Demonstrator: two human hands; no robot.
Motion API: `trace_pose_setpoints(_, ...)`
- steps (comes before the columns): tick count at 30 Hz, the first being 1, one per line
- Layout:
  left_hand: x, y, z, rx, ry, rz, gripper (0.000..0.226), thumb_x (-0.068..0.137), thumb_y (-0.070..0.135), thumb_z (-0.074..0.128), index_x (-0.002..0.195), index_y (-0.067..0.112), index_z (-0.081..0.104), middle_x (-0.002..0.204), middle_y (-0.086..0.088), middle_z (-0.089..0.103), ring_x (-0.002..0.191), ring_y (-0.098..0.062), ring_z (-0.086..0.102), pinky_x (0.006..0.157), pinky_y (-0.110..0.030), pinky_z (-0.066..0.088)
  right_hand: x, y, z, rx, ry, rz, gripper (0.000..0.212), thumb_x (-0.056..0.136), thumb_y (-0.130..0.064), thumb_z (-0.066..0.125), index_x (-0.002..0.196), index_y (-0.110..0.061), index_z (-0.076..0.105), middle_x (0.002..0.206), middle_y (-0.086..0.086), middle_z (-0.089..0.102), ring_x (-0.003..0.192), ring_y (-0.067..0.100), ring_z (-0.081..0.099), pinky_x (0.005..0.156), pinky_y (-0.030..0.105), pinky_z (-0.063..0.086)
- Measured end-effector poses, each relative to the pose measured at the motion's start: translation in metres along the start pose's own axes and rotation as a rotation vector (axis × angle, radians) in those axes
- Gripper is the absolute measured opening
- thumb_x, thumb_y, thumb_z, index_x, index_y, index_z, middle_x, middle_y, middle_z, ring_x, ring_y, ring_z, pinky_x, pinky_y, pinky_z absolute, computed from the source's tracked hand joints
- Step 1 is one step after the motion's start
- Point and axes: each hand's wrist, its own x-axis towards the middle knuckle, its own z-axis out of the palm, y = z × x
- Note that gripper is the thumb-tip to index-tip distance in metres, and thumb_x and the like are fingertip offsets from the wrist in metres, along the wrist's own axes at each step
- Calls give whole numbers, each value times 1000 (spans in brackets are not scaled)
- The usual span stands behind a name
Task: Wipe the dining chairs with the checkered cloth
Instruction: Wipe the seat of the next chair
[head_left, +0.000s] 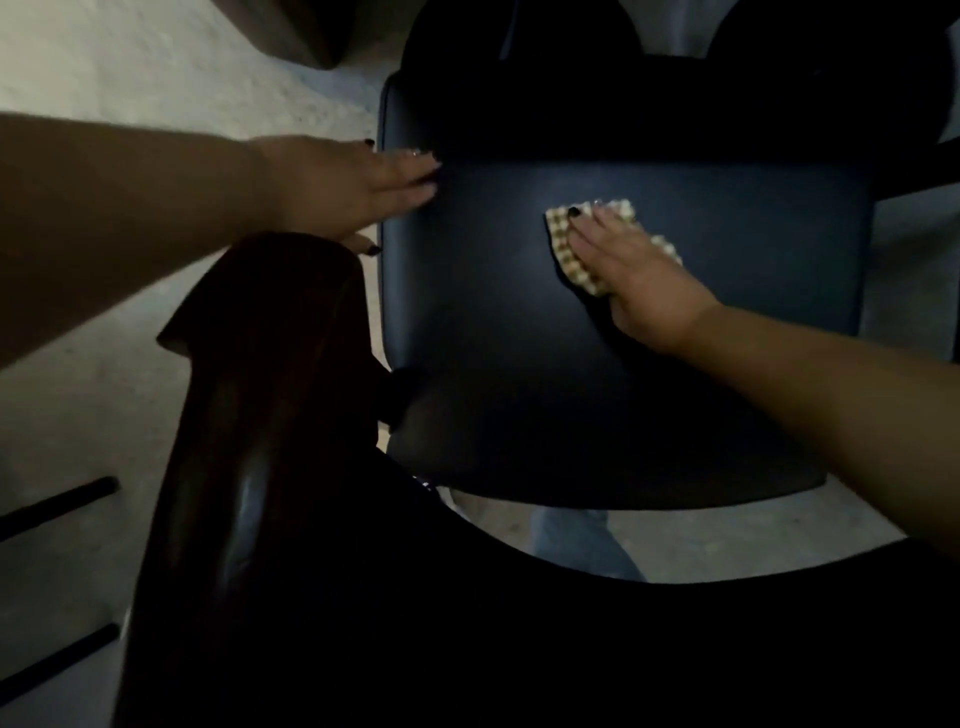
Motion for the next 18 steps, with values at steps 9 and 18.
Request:
trace_pose_setpoints(9,52,67,-53,-217,-193,-89,151,60,58,83,144,9,-33,152,-18,-37,144,-38,-23,118,-53,14,-72,-56,77,-22,-25,-257,56,81,3,46,136,2,45,144,21,42,135,42,35,108,59,31)
trace_pose_setpoints(18,74,129,-37,-171,-200,-169,161,52,45,93,143,14,-36,143,-13,-50,136,-48,-33,113,-63,18,-114,-56,77,-348,-362,-824,48,93,-34,55,138,-19,49,145,0,47,135,17,41,112,32,33)
